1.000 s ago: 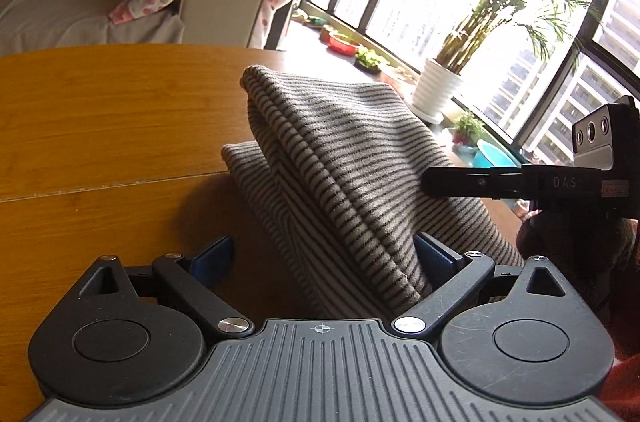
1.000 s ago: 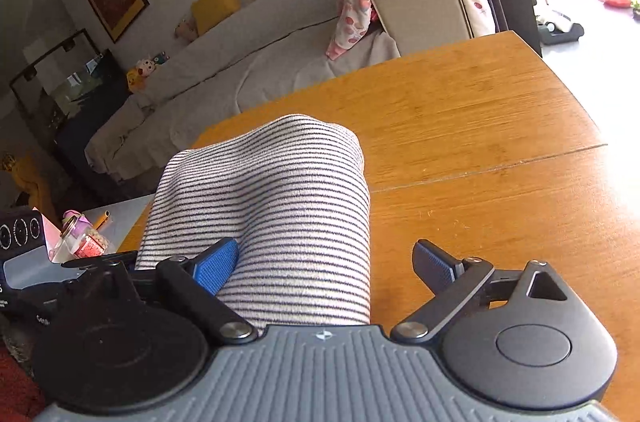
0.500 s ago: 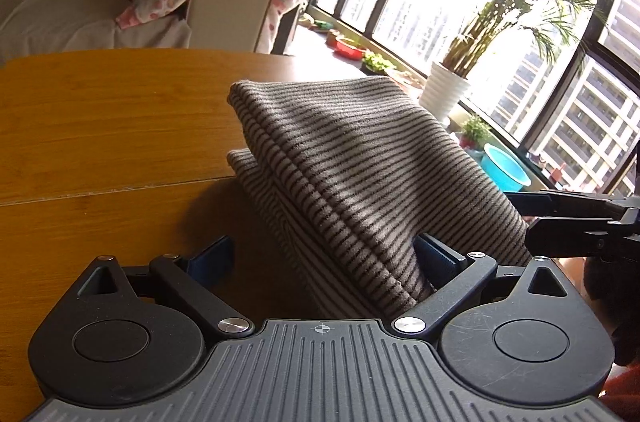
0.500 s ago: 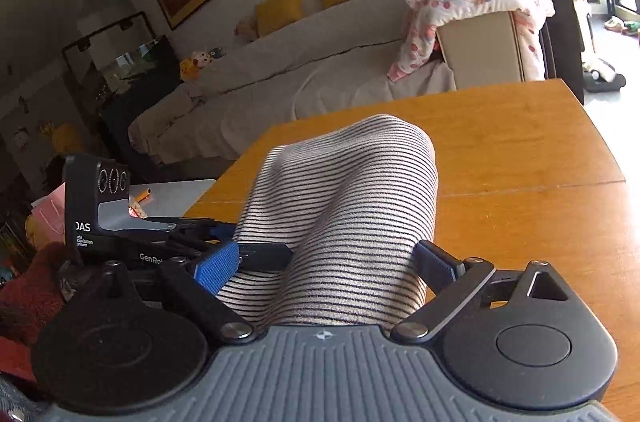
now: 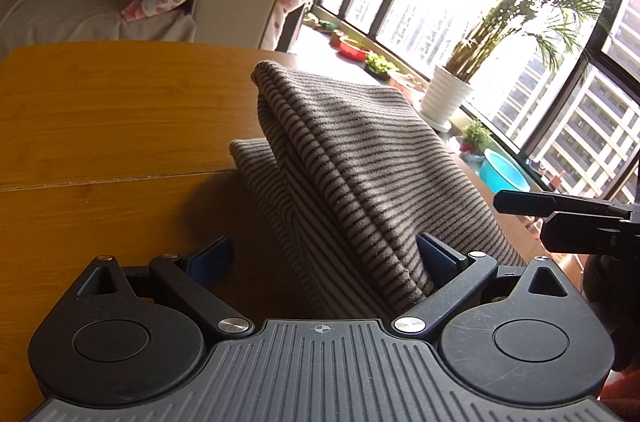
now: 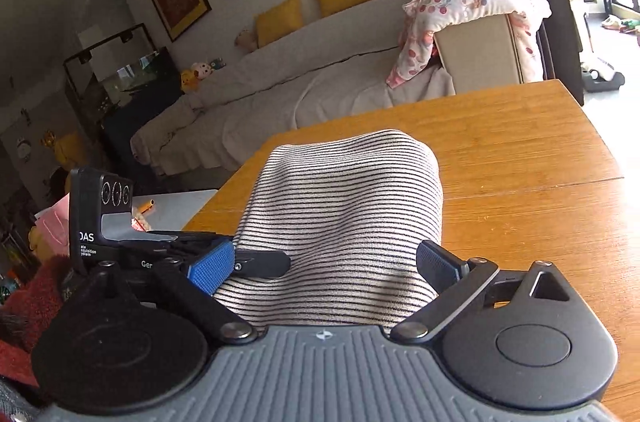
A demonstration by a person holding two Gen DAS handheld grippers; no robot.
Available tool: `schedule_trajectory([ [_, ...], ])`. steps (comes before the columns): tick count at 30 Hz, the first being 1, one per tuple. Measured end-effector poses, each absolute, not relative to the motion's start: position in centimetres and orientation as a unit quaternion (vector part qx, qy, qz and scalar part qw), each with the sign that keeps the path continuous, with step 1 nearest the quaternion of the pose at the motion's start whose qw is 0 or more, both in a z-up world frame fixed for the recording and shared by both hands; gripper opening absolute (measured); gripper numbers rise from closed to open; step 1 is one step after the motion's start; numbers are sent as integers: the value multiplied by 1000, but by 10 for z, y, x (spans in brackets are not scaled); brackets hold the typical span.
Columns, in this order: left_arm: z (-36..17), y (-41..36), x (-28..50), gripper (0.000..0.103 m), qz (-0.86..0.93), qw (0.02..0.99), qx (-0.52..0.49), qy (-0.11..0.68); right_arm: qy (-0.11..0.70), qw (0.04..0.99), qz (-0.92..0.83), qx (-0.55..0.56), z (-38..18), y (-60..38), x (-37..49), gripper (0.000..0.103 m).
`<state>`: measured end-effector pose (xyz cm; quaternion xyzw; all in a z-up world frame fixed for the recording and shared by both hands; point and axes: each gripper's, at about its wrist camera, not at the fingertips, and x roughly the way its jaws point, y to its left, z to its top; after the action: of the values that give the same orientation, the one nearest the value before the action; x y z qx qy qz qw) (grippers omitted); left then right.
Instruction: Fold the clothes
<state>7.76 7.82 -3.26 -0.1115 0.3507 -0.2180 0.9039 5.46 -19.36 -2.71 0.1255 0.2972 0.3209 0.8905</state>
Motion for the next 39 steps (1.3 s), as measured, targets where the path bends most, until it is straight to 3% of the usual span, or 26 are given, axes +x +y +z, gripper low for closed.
schedule_trajectory([
  [15, -33, 78, 77, 101, -216, 904, -113, 351, 347, 887, 268, 145, -55, -201, 68, 99],
  [20, -34, 78, 77, 101, -216, 904, -113, 351, 363, 871, 294, 152, -64, -195, 66, 92],
  [24, -34, 78, 77, 101, -216, 904, -113, 351, 362, 870, 304, 142, -63, -187, 62, 92],
  [29, -34, 81, 76, 102, -212, 905, -114, 350, 350, 852, 336, 199, -50, -199, 59, 92],
  [39, -1, 89, 76, 98, -224, 912, -126, 318, 370, 877, 284, 116, -63, -183, 60, 92],
])
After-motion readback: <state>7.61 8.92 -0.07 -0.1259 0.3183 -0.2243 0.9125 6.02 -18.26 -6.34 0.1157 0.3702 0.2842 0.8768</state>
